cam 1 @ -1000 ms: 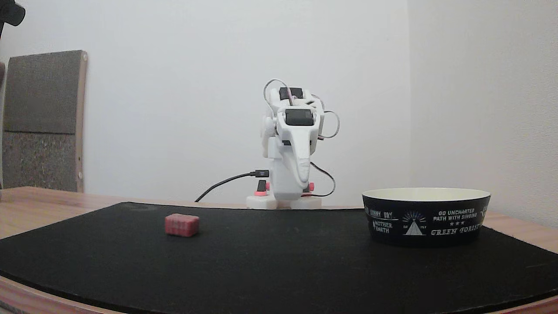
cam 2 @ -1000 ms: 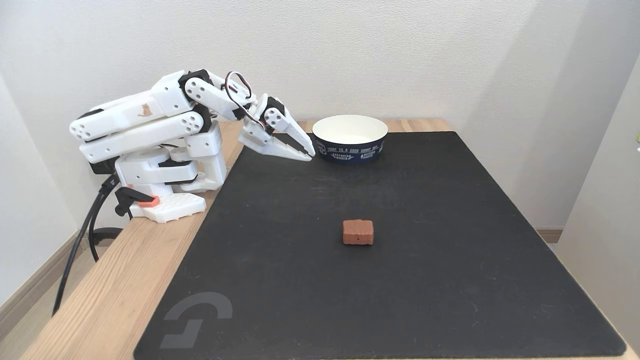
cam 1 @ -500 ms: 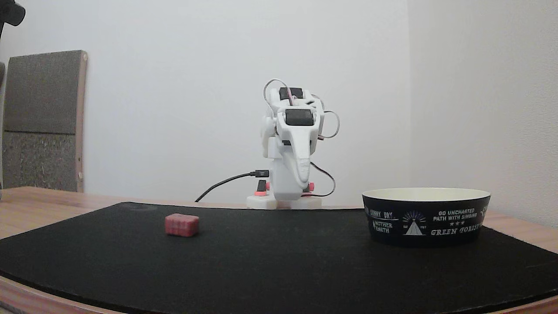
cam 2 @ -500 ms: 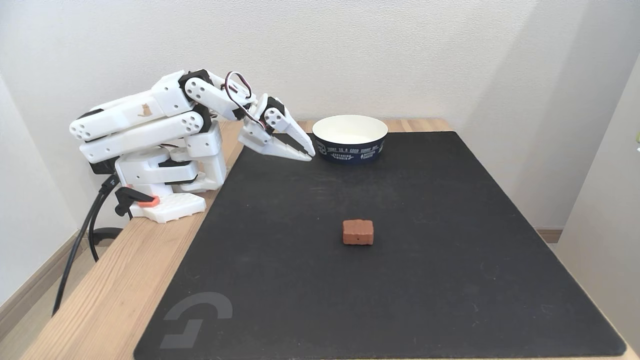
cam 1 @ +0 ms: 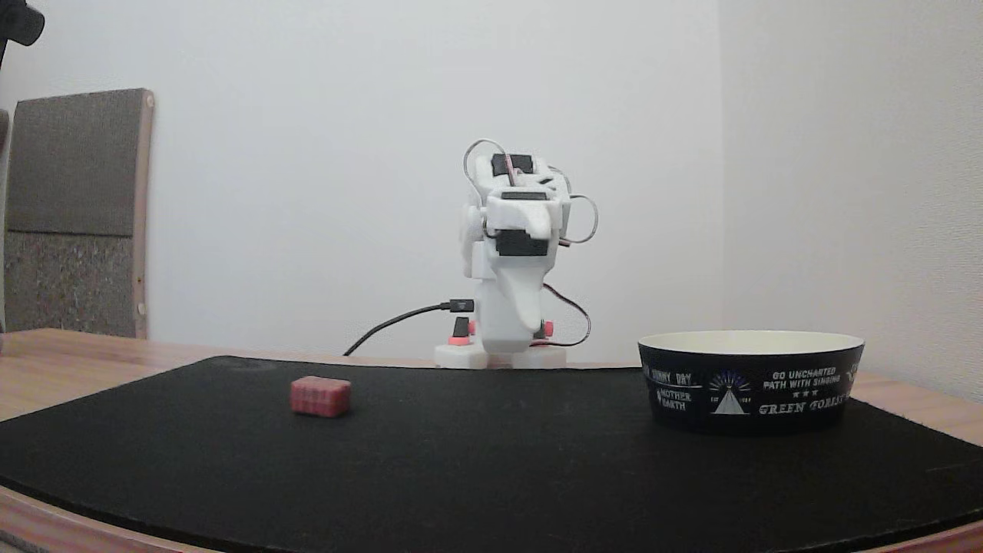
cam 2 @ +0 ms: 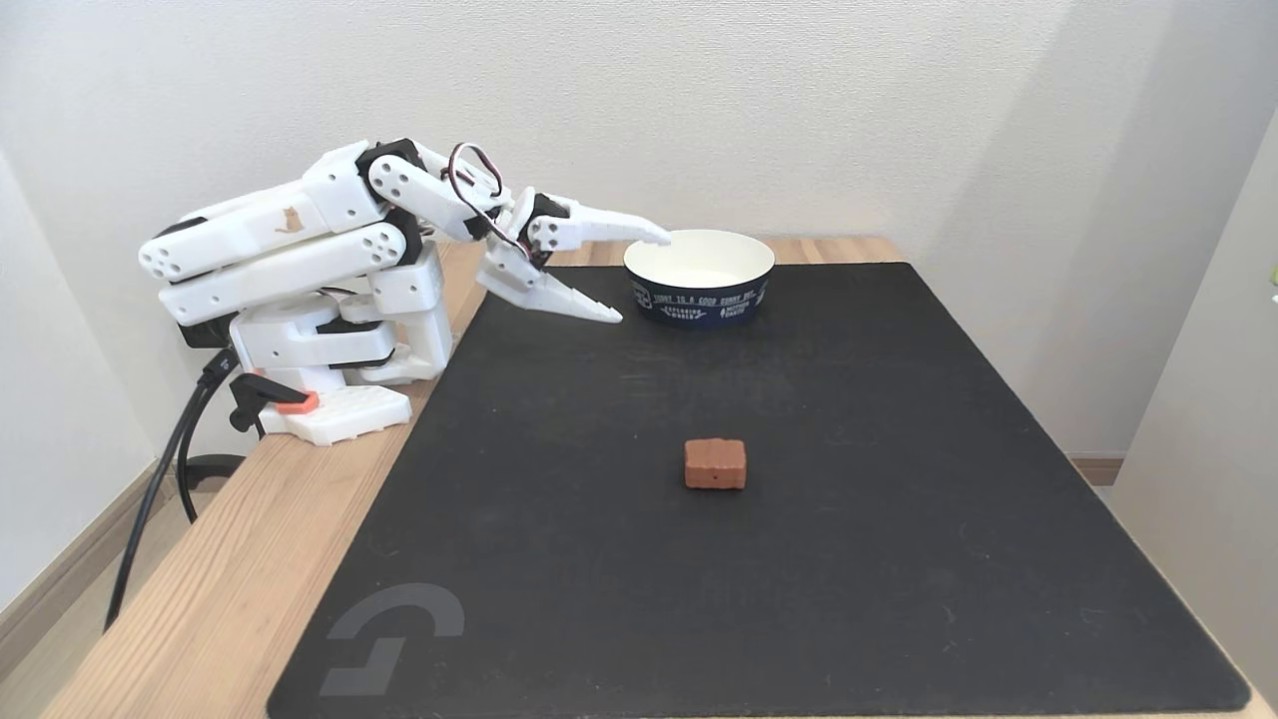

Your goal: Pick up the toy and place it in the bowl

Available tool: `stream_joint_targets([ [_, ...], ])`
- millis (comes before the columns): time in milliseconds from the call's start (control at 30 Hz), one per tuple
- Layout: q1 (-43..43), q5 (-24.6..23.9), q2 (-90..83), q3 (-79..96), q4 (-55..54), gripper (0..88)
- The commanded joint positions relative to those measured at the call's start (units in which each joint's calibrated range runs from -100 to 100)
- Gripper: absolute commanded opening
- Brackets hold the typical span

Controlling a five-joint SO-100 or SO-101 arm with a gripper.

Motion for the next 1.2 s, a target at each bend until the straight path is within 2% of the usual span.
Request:
stream_joint_targets([
  [0,1.7,0.3,0.0,0.3,-0.4,38.1],
  [100,5.8,0.7,3.3,-2.6,0.0,38.1],
  [200,8.4,4.8,12.5,-9.8,1.6,38.1],
  [233,9.6,7.9,21.1,-16.6,2.5,38.1],
  [367,14.7,12.2,43.1,-33.7,2.5,38.1],
  [400,17.5,13.5,52.1,-41.0,2.7,38.1],
  [533,26.0,17.6,68.0,-57.4,8.1,38.1],
  [567,30.0,20.1,74.6,-65.6,10.3,38.1],
  [700,32.0,20.8,86.5,-81.0,15.9,38.1],
  [733,32.0,20.8,91.5,-87.6,21.0,38.1],
  [900,32.0,20.8,105.6,-105.3,33.1,38.1],
  [1167,32.0,22.4,121.4,-119.4,36.3,38.1],
])
